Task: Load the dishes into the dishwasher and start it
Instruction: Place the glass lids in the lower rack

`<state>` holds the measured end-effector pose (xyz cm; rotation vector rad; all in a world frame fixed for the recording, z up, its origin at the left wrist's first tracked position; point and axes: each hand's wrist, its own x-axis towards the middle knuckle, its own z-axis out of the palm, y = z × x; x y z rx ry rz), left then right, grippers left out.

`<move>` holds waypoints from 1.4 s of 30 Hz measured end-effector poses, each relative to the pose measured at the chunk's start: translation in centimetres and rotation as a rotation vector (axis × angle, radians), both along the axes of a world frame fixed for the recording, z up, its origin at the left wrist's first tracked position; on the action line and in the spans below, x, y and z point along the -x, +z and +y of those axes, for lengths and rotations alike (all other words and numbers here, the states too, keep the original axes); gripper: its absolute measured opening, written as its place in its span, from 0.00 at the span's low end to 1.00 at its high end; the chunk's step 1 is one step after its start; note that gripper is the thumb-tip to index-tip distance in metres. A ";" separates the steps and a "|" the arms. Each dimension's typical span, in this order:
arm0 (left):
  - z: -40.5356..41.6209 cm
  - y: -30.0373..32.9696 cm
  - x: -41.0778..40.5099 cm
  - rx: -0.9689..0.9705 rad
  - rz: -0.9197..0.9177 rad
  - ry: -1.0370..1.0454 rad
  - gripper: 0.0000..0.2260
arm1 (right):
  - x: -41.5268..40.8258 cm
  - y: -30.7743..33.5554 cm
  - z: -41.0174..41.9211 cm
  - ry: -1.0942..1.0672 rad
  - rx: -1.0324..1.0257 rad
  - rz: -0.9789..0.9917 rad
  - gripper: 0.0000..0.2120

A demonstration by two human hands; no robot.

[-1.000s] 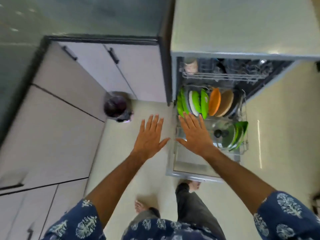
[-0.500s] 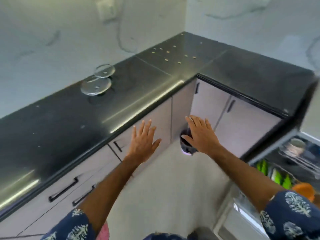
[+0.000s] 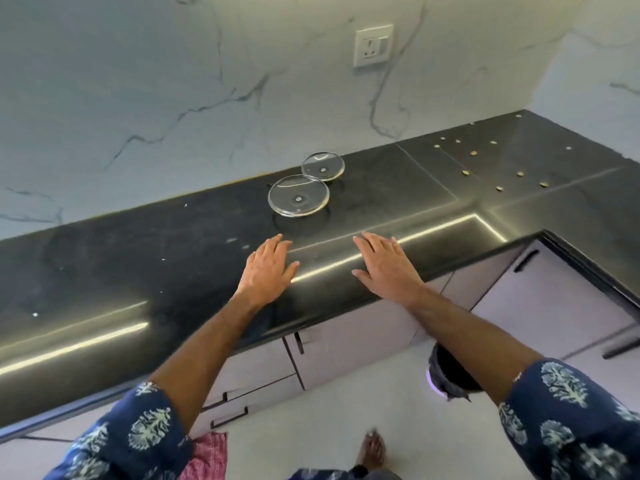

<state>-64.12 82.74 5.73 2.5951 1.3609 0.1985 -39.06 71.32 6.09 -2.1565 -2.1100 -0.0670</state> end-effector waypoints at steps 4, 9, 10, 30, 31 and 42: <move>5.1 -1.5 -2.0 0.185 -0.193 0.186 0.24 | -2.2 -0.2 7.7 0.110 0.057 -0.011 0.34; 10.3 -2.8 -4.0 0.583 -0.645 0.560 0.24 | -3.4 -1.0 14.6 0.152 0.140 -0.006 0.35; 11.3 -3.1 -4.3 0.644 -0.713 0.607 0.24 | -3.4 -1.3 15.7 0.158 0.151 -0.001 0.35; 20.2 -2.5 -7.8 1.235 -1.060 0.443 0.18 | -3.4 -4.8 19.5 0.106 0.033 -0.018 0.35; 19.3 -1.8 -8.0 1.264 -1.009 0.360 0.19 | -3.6 -4.3 17.9 0.109 0.010 -0.012 0.33; 4.5 -1.6 -21.1 1.584 -0.357 -0.237 0.27 | -5.4 -1.2 -9.6 -0.389 -0.184 0.592 0.18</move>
